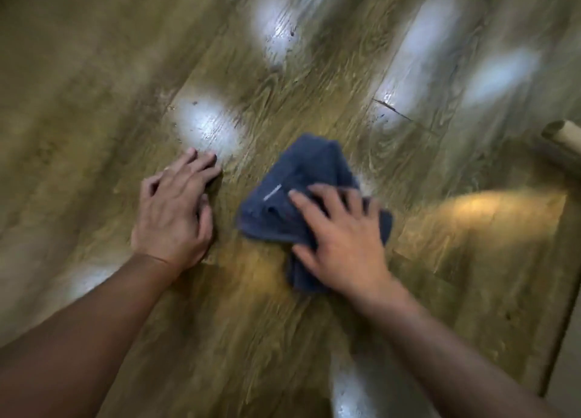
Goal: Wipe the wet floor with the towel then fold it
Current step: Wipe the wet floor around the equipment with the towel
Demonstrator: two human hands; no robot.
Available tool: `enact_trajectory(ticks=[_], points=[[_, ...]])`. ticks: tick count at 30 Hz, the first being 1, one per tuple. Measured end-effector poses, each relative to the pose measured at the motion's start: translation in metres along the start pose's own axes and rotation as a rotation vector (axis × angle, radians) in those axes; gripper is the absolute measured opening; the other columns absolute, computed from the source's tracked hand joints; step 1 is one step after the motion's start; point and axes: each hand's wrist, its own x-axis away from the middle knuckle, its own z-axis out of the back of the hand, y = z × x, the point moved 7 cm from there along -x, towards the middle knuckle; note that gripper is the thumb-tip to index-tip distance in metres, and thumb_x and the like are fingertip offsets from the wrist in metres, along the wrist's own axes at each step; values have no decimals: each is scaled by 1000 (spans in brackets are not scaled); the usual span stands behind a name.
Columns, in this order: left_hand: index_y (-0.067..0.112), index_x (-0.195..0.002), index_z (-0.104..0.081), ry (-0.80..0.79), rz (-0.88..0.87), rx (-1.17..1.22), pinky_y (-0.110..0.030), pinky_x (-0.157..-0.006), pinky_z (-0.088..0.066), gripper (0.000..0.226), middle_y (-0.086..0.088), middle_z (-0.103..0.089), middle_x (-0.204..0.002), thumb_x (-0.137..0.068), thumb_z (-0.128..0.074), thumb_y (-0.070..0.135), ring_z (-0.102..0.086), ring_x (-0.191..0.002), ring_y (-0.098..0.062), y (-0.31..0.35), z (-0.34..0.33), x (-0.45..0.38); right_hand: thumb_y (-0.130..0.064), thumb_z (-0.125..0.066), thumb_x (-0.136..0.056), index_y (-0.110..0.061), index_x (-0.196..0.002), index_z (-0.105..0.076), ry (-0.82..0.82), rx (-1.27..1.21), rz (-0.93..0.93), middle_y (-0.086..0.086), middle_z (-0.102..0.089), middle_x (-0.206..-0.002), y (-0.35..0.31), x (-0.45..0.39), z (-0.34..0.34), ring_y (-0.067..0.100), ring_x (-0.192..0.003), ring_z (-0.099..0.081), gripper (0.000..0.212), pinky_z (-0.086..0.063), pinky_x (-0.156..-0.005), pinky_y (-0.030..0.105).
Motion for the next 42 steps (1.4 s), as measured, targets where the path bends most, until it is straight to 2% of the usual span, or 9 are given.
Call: enact_trajectory(ticks=[6, 20, 23, 25, 28, 32, 36, 38, 42], points=[[22, -132, -57, -46, 34, 9, -40, -106, -28, 49, 7, -44, -153, -85, -43, 22, -29, -148, -13, 0, 4, 1, -50, -59, -79, -27, -136, -48, 39, 22, -460, 9, -47, -133, 75, -111, 9, 41, -122, -41, 62, -33, -99, 65], [28, -149, -34, -343, 0, -25, -43, -119, -14, 57, 8, -18, -164, -93, -43, 28, -2, -152, -13, -2, -6, -2, -44, -55, -90, -27, -141, -38, -17, 50, -582, 15, -38, -137, 74, -135, 7, 47, -133, -31, 56, -25, -106, 72], [32, -142, -39, -437, -77, 308, -44, -116, -25, 54, 14, -37, -146, -92, -53, 18, -28, -137, -10, -16, 26, -13, -41, -58, -88, -25, -137, -42, 8, 35, -716, 17, -39, -138, 48, -126, 5, 48, -132, -31, 55, -23, -105, 73], [33, -130, -50, -281, -64, 433, -34, -102, -36, 44, 15, -49, -123, -89, -54, 17, -43, -109, -5, -50, 76, -29, -39, -62, -85, -23, -135, -46, 42, 33, -765, 20, -42, -135, 8, -117, 3, 47, -126, -37, 55, -27, -102, 70], [31, -123, -54, -2, 97, 228, -42, -104, -30, 34, 6, -57, -121, -91, -53, 24, -51, -114, -16, -140, 136, -34, -41, -70, -78, -25, -137, -48, 24, 58, -663, 17, -47, -129, -87, -98, -8, 42, -116, -41, 65, -32, -96, 62], [21, -133, -48, 105, 661, -26, -55, -107, -21, 39, -11, -45, -140, -96, -52, 35, -35, -135, -28, -273, 161, 22, -46, -80, -64, -28, -139, -54, -84, -18, -376, 9, -56, -130, -250, -64, -31, 39, -118, -49, 82, -39, -92, 58], [11, -139, -43, 42, 883, -71, -71, -109, -12, 54, -14, -28, -154, -97, -47, 45, -20, -146, -31, -309, 150, 82, -41, -58, -82, -32, -133, -62, -158, -124, 180, -1, -63, -129, -407, -20, -45, 32, -115, -61, 51, -50, -91, 53], [10, -140, -41, 27, 880, -94, -72, -108, -11, 56, -12, -24, -157, -97, -47, 47, -18, -147, -31, -313, 148, 102, -39, -45, -87, -34, -133, -59, -207, -150, 362, -7, -61, -129, -439, -2, -50, 26, -118, -56, 49, -51, -94, 49], [13, -137, -44, 117, 930, -82, -75, -107, -9, 53, -11, -24, -157, -96, -48, 48, -16, -148, -31, -326, 161, 138, -51, -66, -75, -31, -141, -49, -149, -69, 492, -3, -53, -137, -391, -13, -43, 30, -119, -53, 71, -45, -95, 48]])
